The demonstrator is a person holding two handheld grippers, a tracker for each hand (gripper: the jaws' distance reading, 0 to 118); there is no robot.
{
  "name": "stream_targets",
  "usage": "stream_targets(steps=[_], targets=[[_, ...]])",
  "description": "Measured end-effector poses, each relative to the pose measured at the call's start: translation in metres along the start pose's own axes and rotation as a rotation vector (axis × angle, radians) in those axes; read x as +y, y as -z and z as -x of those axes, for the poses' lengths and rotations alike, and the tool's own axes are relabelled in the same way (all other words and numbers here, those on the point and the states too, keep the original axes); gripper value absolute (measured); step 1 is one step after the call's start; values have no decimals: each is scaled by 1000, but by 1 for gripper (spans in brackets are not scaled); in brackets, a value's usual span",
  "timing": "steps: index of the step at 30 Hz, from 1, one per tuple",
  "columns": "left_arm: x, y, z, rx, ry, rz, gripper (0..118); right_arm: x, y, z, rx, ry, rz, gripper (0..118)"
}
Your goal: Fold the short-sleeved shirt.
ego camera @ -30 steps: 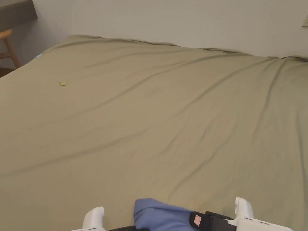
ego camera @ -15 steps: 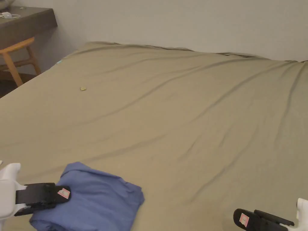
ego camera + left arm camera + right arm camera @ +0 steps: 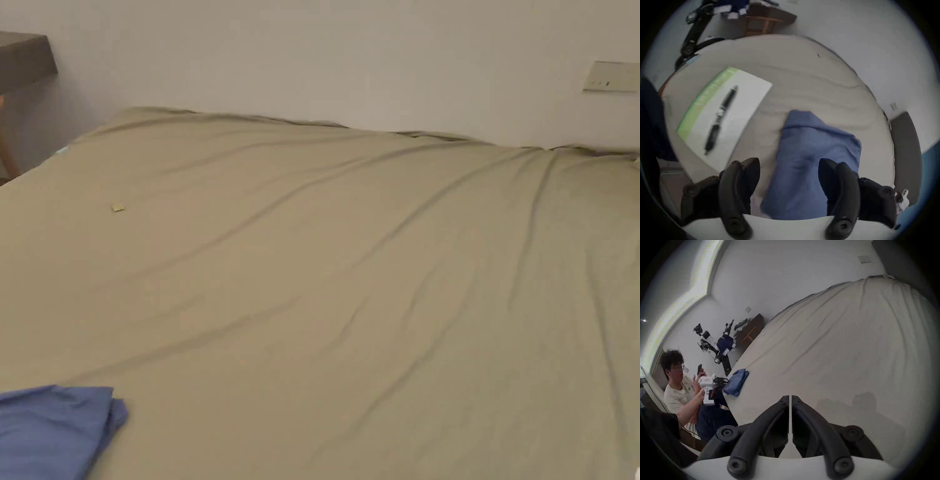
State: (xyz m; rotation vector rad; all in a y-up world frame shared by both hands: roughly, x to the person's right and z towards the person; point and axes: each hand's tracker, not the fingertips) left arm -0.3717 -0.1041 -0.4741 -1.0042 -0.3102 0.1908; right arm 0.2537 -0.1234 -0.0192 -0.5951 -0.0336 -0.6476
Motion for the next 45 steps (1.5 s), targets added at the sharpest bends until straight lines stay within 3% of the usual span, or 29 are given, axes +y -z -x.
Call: stream_targets(steps=[2,4,8,10,11,12,14,17,21,27,31,32,33,34,35,36,37,45], targets=[[-2,-33,-17,95,39,-108,84,3,-16,1,0,-7,-24,5],[-16,-67,-54,102,124,-202,84,7,-32,7,-46,-50,-69,5],[-59,-112,-150,-45,296,-350,84,24,-52,24,-230,-178,-101,5],[-79,-111,-184,-150,320,-384,83,34,-56,33,-300,-193,-118,5],[-93,-110,-209,-213,319,-397,75,37,-58,37,-322,-205,-135,5],[-107,-108,-233,-277,324,-398,58,40,-59,41,-348,-216,-151,5],[-128,-100,-272,-352,382,-411,9,40,-60,51,-431,-271,-195,5],[-156,-91,-327,-295,525,-478,0,38,-60,63,-542,-324,-251,5],[-158,-88,-370,-398,507,-502,0,52,-68,69,-552,-330,-322,5],[-128,-106,-439,-373,587,-602,0,114,-84,82,-654,-396,-477,5],[-109,-109,-472,-294,603,-675,0,146,-85,76,-705,-369,-544,5],[-106,-106,-474,-286,598,-688,1,151,-85,75,-725,-364,-564,6],[-104,-103,-478,-285,580,-692,12,155,-85,73,-725,-363,-573,26],[-102,-101,-480,-288,579,-685,32,157,-85,72,-735,-364,-572,66],[-99,-97,-480,-294,574,-673,72,160,-83,70,-767,-361,-561,107],[-96,-93,-480,-292,568,-646,115,161,-82,67,-776,-353,-560,118],[-96,-89,-478,-301,559,-647,118,157,-83,67,-758,-391,-650,118],[-94,-90,-473,-309,560,-702,118,150,-78,58,-724,-340,-641,118]])
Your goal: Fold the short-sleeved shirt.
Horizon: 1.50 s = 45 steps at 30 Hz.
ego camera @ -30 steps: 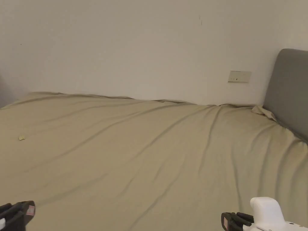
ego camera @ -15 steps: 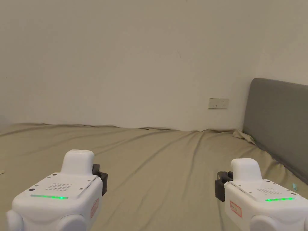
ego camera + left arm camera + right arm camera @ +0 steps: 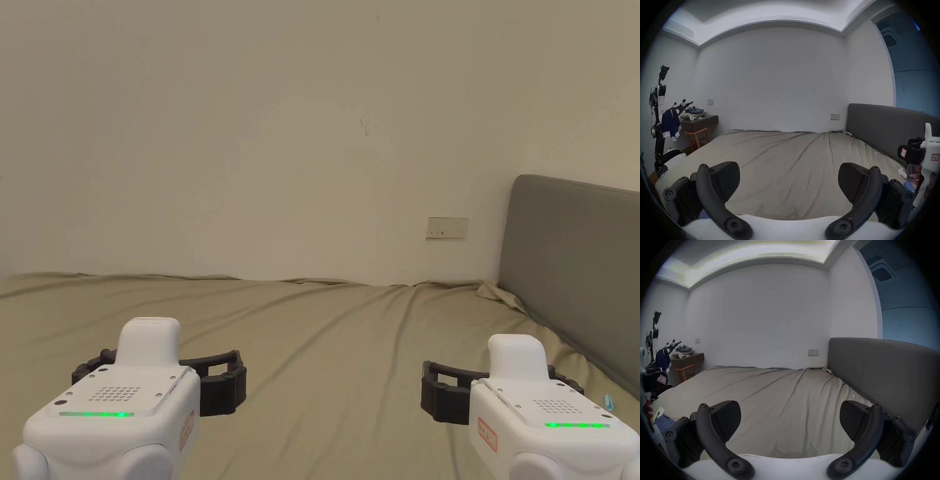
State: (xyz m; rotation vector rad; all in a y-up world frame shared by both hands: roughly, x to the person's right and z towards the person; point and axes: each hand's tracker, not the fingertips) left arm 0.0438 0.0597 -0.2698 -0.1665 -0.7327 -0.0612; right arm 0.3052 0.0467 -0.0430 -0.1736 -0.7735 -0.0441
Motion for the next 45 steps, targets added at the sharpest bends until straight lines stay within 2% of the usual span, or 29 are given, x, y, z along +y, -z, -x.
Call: stream_targets(steps=[2,8,16,22,29,34,41,45], targets=[[2,1,1,17,9,0,118,0,-2,2,14,4,-29,118],[4,4,3,32,29,-3,118,4,-4,9,14,-54,-56,118],[5,0,2,59,14,-30,118,3,-5,6,11,-38,-52,118],[1,-4,0,49,23,-40,118,-1,-8,-4,25,12,-50,118],[-1,-3,0,45,2,-42,118,-1,-14,-4,45,-12,-105,118],[0,-2,2,58,-21,-29,118,2,-17,-7,71,5,-120,118],[3,-3,7,67,-24,-11,118,5,-15,-8,13,27,-100,118],[5,-6,9,64,-29,-16,118,4,-13,-8,-34,10,-84,118]])
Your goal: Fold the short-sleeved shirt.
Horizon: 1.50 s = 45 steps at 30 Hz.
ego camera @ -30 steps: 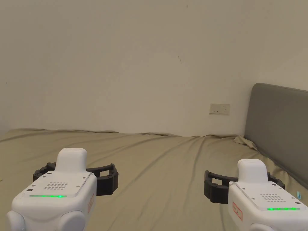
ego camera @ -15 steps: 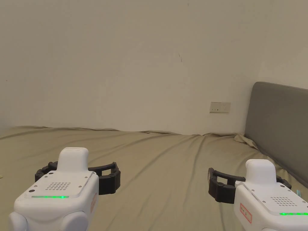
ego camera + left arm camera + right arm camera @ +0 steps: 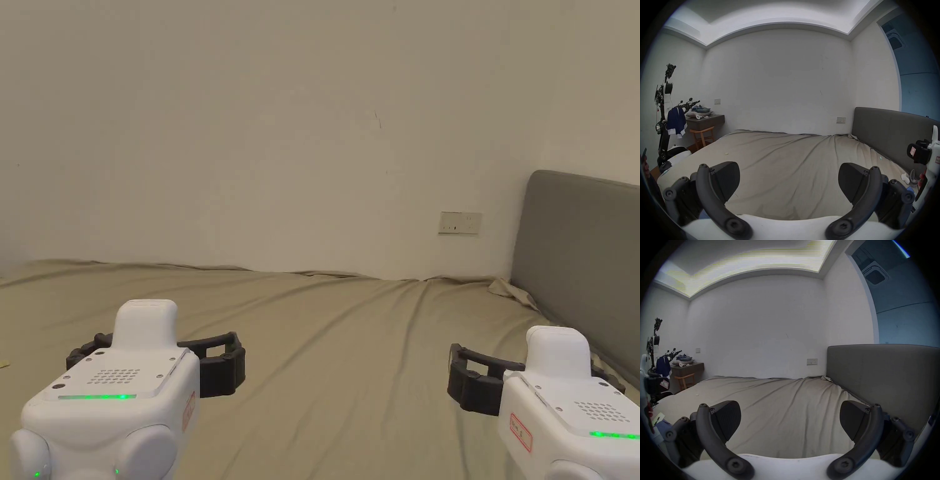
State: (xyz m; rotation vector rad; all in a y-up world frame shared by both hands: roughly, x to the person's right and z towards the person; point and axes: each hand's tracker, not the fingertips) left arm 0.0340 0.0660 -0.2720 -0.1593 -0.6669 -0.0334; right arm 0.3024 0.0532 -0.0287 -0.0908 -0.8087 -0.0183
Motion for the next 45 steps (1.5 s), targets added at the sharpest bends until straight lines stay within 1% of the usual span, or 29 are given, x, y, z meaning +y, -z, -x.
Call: stream_targets(steps=[2,6,7,9,11,15,18,21,23,26,33,36,39,41,43,45], targets=[[1,-1,0,0,6,-6,118,-1,1,1,-28,-15,4,118],[4,-1,0,0,18,-2,118,-1,1,2,-39,-33,4,118],[4,-1,0,-2,19,5,118,-2,0,1,-23,-19,-4,118],[4,-1,1,1,11,14,118,-1,-3,-2,49,31,-17,118],[3,-1,2,0,2,17,118,1,-6,-6,84,72,-27,118],[1,0,3,-4,1,37,118,10,-10,-9,113,87,-26,118],[0,1,3,-2,7,41,118,18,-9,-12,145,119,6,118],[1,0,3,-3,2,37,118,24,-6,-12,135,145,30,118],[1,-1,3,-6,-2,37,118,24,-3,-12,121,142,50,118],[-1,-2,3,5,-8,37,118,19,-1,-13,169,125,92,118],[-7,3,3,13,-11,67,118,14,-1,-13,163,162,108,118],[-6,2,3,13,-2,69,118,16,-1,-11,158,131,118,118],[-5,1,1,14,4,60,118,16,-1,-5,113,71,110,118],[-4,1,1,13,0,60,118,15,1,-1,86,48,121,118],[-4,1,1,11,-5,60,118,15,2,1,64,42,151,118],[-3,1,1,6,-18,61,118,13,4,-1,63,109,183,118]])
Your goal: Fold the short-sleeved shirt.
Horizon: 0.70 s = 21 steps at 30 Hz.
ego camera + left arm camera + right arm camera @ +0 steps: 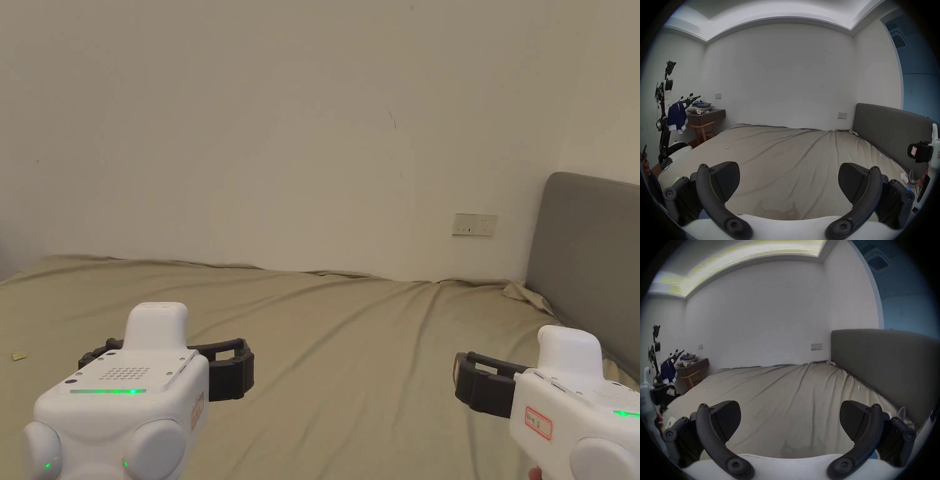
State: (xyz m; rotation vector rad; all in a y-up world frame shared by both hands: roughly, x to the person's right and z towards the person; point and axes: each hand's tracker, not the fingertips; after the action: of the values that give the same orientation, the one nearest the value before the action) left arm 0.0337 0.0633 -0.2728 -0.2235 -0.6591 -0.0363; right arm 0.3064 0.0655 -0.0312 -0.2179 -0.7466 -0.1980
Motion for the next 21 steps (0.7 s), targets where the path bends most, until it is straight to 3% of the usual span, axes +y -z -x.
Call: stream_targets(steps=[3,6,16,21], targets=[[0,0,0,-4,-6,3,118,0,5,-9,24,118,58,118],[1,0,1,1,4,2,118,-3,6,-14,35,142,43,118],[4,-2,7,17,6,-6,118,-2,2,-9,53,46,-22,118],[6,-4,7,20,11,-15,118,-7,-5,-4,65,-44,-116,118]])
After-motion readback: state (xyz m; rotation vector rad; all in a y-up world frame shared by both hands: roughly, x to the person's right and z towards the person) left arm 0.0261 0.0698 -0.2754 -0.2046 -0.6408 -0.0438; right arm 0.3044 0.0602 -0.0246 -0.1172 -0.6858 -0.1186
